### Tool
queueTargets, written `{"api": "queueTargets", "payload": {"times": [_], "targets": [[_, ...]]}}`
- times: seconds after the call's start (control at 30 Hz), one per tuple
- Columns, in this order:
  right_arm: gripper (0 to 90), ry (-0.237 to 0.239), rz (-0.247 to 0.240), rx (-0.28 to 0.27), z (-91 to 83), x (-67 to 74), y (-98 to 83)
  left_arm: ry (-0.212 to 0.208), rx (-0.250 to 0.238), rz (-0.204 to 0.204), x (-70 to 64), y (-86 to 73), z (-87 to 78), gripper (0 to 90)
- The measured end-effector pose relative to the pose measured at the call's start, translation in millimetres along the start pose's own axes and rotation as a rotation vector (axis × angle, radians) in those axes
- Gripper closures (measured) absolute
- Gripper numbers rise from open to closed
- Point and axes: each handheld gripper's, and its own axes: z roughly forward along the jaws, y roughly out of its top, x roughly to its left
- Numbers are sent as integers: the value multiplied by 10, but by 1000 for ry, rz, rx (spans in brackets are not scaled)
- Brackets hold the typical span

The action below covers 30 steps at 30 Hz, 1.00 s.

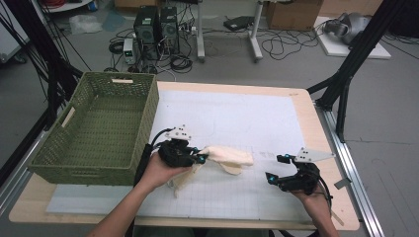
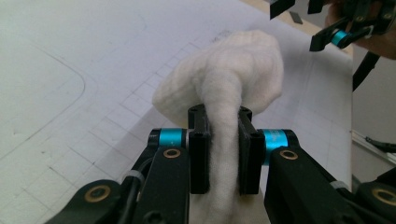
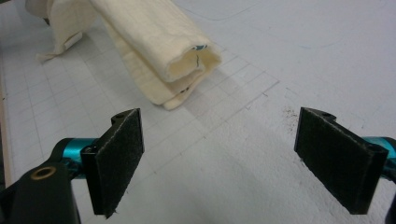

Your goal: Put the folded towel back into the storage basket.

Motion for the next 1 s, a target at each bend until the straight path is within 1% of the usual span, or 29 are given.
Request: {"api": "queueTargets", "payload": {"times": [0.03, 0.13, 0.3, 0.4, 0.47, 0.67, 0.73, 0.77, 0.83, 1.0], "targets": [[151, 0, 0, -2, -2, -2, 0, 4, 0, 6, -5, 21, -22, 780], [151, -3, -1, -5, -2, -6, 0, -11, -25, -7, -15, 91, -104, 780], [151, -3, -3, -2, 0, -7, 1, -10, -42, -14, -11, 193, -243, 780], [151, -4, -5, -6, 1, -11, 0, -13, -58, -23, -11, 233, -313, 780], [151, -2, -2, -3, -1, -7, 0, -6, -58, -19, -13, 261, -357, 780], [151, -3, -3, -3, 0, -9, 0, -6, -78, -19, -11, 339, -477, 780], [151, -4, -5, -5, 0, -13, 1, -6, -91, -23, -3, 364, -527, 780], [151, -6, -2, -2, -2, -12, 0, -4, -93, -18, 4, 377, -556, 780], [151, -5, -6, -5, 1, -16, 1, -6, -111, -29, 12, 399, -614, 780], [151, -4, -5, 1, 7, -14, 1, -1, -132, -26, 20, 456, -731, 780]]}}
